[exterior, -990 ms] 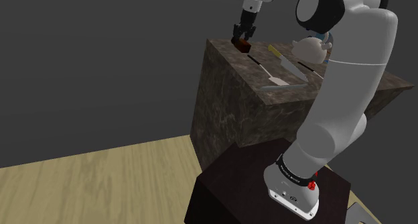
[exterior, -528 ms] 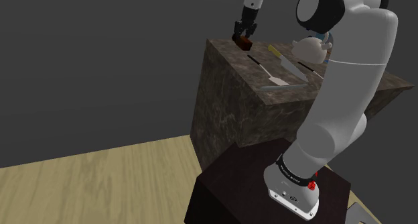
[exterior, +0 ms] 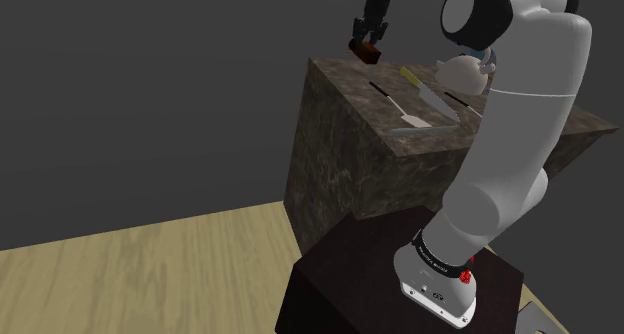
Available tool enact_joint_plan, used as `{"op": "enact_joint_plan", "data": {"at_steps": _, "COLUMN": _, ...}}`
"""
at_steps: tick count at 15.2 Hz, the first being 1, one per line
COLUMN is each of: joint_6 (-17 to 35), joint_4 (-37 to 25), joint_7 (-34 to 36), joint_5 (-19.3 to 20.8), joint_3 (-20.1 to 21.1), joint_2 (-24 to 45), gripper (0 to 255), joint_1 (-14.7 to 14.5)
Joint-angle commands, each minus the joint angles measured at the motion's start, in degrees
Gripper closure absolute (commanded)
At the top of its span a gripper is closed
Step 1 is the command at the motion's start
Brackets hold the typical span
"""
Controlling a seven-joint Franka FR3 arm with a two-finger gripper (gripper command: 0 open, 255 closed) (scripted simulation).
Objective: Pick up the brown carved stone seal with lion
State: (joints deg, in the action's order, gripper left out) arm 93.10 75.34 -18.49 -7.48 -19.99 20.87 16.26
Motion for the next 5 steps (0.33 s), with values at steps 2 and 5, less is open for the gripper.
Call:
{"op": "enact_joint_plan", "data": {"at_steps": 2, "joint_6": -2.6, "joint_4": -3.1, "joint_7": -0.1, "joint_5": -0.2, "joint_3": -0.1, "joint_2": 0.5, "gripper": 255, "joint_1": 0.4}}
{"op": "enact_joint_plan", "data": {"at_steps": 5, "joint_6": -3.6, "joint_4": -4.4, "joint_7": -0.1, "joint_5": -0.2, "joint_3": -0.1, "joint_2": 0.8, "gripper": 255, "joint_1": 0.6}}
